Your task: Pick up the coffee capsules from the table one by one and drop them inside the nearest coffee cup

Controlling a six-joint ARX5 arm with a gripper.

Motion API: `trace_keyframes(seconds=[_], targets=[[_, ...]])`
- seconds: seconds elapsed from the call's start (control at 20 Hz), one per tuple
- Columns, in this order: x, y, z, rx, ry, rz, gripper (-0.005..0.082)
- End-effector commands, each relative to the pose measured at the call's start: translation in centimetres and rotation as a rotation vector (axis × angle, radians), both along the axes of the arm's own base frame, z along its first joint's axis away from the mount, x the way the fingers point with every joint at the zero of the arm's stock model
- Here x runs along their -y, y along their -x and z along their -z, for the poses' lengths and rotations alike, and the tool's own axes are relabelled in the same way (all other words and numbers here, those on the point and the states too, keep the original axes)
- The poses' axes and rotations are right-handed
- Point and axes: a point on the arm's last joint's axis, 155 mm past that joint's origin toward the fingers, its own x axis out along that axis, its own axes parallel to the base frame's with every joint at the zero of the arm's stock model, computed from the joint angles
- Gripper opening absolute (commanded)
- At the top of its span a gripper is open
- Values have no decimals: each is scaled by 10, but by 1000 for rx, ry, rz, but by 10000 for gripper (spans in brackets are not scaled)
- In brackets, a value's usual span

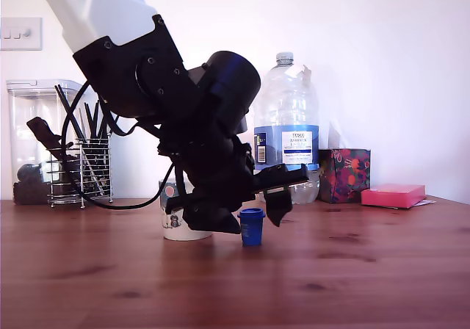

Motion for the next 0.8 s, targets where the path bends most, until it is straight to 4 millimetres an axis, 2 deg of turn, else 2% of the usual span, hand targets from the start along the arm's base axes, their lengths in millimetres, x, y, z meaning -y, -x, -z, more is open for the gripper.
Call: trace_keyframes(seconds=[0.0, 0.55, 0.75], targets=[[-3, 2, 19, -28, -24, -1, 358], [0, 4, 20, -32, -20, 11, 230], [3, 5, 18, -31, -10, 22, 228]])
